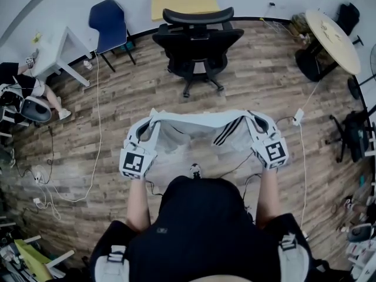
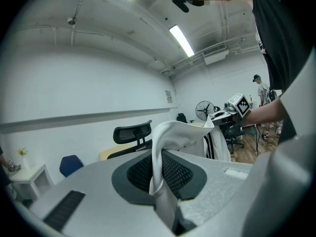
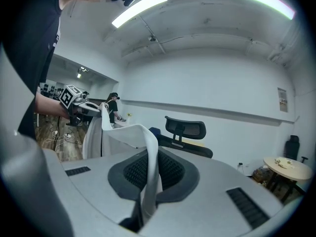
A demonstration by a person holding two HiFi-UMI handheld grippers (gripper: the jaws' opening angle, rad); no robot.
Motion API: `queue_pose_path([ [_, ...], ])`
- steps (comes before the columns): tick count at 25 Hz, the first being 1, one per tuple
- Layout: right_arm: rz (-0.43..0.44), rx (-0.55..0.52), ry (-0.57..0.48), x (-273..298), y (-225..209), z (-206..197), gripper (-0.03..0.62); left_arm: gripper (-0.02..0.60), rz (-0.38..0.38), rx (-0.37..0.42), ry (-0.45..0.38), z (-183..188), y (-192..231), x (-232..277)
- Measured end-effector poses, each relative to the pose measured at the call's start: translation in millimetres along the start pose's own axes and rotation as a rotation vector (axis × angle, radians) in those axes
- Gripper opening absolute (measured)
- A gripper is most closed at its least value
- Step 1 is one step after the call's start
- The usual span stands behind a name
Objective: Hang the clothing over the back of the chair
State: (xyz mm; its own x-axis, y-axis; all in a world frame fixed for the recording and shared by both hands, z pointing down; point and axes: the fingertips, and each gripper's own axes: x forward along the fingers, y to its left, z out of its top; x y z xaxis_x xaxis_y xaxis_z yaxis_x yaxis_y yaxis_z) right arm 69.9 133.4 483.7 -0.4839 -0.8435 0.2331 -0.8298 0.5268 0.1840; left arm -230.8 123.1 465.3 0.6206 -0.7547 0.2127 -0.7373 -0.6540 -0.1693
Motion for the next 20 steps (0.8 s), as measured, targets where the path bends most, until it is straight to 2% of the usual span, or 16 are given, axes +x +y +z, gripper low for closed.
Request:
queue_pose_path([
  [9,-0.028,0.022,0.015,12,15,-1,-0.002,0.028,-0.029,0.017,0.0,-3,23,1],
  [20,-0.038,0.003,0.029,14,-6,-5,-0.002,0.028,-0.045,0.025,0.005,0,21,20],
])
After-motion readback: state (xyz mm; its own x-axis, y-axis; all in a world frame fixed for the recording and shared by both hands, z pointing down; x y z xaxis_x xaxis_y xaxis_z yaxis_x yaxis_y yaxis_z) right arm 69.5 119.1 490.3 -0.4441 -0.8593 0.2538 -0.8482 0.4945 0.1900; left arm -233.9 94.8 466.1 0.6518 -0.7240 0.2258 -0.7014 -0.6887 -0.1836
